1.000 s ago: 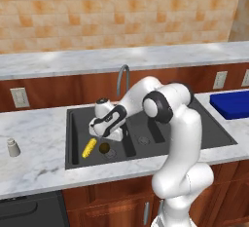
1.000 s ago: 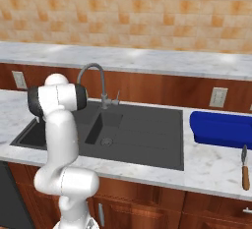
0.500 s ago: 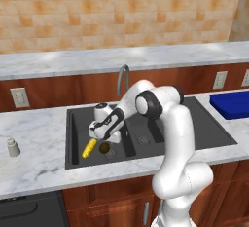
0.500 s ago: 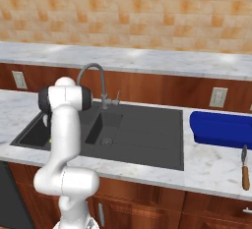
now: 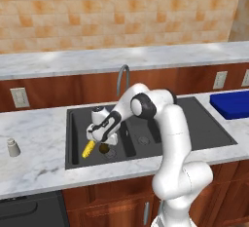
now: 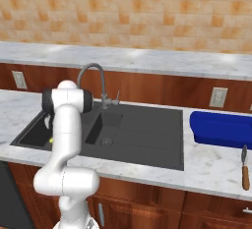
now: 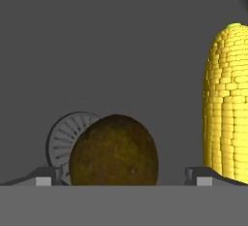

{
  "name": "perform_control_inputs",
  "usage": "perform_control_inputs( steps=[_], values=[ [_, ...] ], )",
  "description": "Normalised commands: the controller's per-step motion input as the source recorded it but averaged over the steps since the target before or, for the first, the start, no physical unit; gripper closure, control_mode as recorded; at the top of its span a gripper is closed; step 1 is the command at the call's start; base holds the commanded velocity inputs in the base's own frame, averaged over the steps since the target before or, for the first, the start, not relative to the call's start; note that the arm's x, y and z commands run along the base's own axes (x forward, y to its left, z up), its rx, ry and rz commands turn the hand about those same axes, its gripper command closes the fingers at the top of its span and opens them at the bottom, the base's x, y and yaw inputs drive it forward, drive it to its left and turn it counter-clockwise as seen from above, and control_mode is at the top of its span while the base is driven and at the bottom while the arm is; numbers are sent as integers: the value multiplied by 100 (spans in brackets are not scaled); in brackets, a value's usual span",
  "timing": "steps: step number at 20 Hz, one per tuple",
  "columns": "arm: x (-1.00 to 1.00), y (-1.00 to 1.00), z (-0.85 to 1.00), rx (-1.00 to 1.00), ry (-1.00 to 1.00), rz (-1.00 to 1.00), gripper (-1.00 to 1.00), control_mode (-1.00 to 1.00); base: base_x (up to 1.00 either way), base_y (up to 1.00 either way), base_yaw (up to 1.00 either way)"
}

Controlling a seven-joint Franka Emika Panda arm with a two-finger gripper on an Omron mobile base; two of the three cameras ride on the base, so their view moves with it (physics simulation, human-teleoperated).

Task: Pick up all produce items and place them in the sink. Turn on the sink faucet to wash them. Then turn the sink off and put them in the tray.

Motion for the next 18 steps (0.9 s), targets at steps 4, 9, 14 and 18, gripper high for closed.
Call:
perform_control_inputs(
  steps=[4,9,14,18],
  values=[
    [0,-7,-31,0,0,0,-100,-100,0,0,0],
    [0,-17,-34,0,0,0,-100,-100,0,0,0],
    [-1,-14,-19,0,0,0,100,-100,0,0,0],
    [-24,-1,25,0,-3,0,100,-100,0,0,0]
  ],
)
